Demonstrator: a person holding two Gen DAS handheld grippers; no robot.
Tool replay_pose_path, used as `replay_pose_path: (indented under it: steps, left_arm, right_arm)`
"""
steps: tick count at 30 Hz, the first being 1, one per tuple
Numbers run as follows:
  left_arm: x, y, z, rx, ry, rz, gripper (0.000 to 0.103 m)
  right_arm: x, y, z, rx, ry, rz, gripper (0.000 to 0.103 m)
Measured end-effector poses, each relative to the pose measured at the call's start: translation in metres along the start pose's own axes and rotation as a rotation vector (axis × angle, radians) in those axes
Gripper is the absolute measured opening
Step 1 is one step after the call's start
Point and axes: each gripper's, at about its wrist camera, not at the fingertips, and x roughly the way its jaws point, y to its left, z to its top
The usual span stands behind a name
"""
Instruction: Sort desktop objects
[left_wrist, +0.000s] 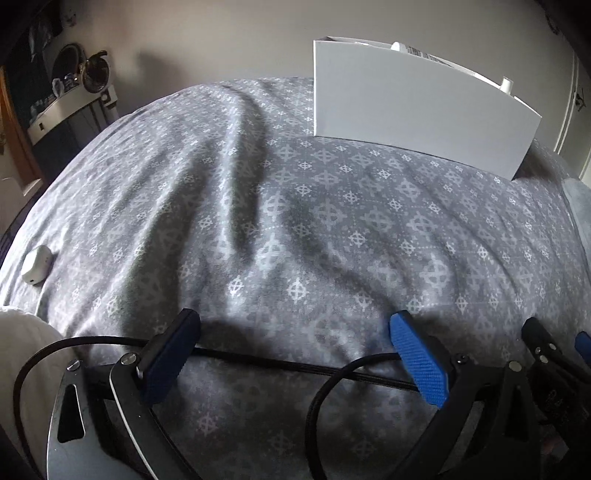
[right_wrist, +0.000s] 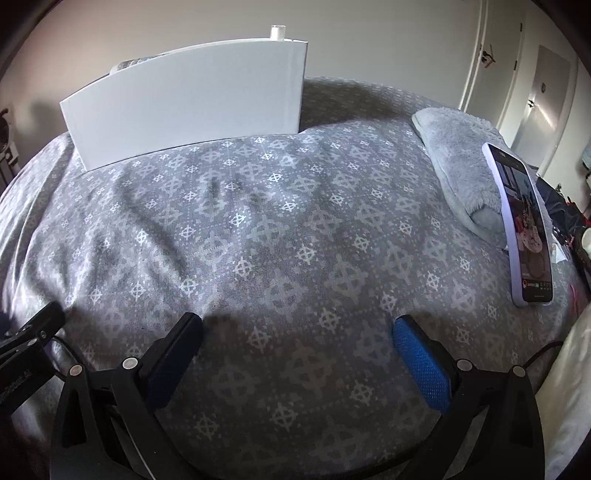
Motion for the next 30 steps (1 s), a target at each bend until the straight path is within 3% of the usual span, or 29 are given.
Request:
replay_pose_path:
  steps: [30]
  left_arm:
    - [-0.002, -0.009, -0.010, 0.013, -0.017, 0.044, 0.103]
  right_arm:
    - [-0.001, 0.001, -0.003, 0.032, -0.027, -0.016, 0.103]
